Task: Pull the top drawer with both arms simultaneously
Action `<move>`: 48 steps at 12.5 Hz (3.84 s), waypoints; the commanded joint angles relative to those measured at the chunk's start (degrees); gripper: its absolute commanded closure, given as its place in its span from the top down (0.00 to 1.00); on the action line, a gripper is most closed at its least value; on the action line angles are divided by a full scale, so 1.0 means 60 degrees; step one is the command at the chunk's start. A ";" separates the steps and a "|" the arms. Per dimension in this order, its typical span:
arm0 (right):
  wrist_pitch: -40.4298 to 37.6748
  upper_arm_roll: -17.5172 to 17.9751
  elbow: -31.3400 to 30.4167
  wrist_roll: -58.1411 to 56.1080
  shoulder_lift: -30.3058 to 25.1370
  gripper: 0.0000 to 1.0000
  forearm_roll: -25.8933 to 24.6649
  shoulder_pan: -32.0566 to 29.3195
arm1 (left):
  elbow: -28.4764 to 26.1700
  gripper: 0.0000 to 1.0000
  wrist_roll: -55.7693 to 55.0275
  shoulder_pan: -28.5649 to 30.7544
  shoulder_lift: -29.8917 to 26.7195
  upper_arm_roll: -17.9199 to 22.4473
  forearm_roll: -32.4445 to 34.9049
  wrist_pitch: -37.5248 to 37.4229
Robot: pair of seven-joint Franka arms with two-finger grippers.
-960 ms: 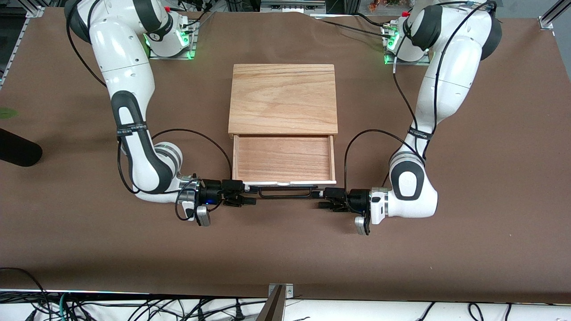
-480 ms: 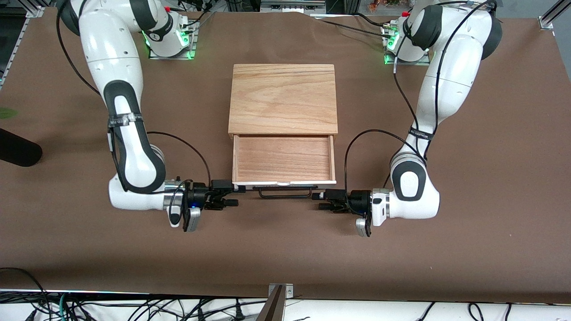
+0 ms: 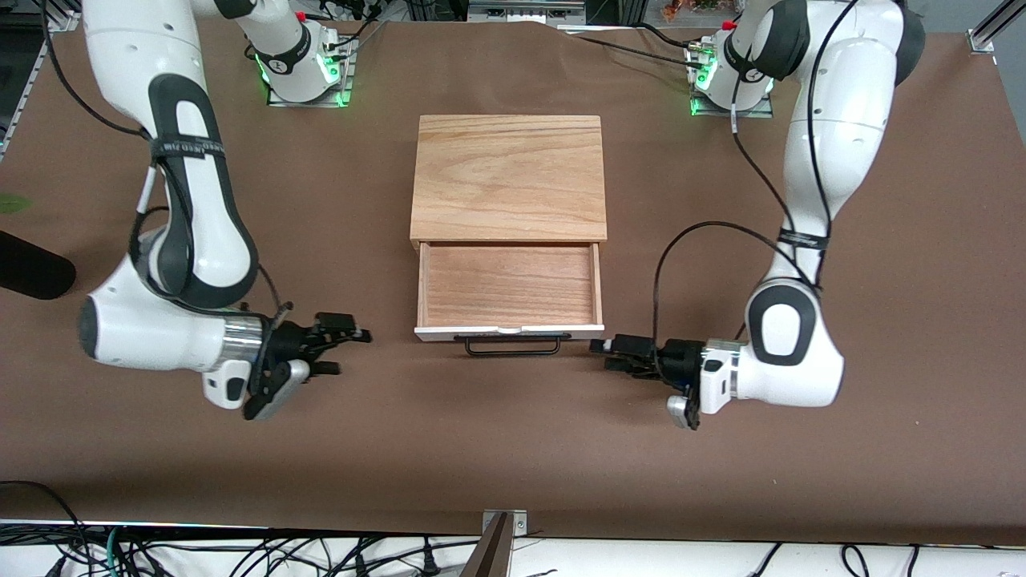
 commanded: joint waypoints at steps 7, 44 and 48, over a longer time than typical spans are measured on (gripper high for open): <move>-0.2695 -0.1427 -0.0166 0.0489 -0.2379 1.00 -0.4702 0.0163 | -0.0102 1.00 -0.0173 0.0148 -0.1242 0.1326 0.3175 -0.1353; -0.2276 0.1983 -0.3315 0.6935 -0.5924 1.00 -0.6855 -0.2986 | -0.2886 1.00 -0.4319 0.0441 -0.7513 0.0362 1.0516 -0.2642; -0.2276 0.1983 -0.3315 0.6935 -0.5924 1.00 -0.6856 -0.2971 | -0.2885 1.00 -0.4275 0.0411 -0.7513 0.0362 1.0516 -0.2642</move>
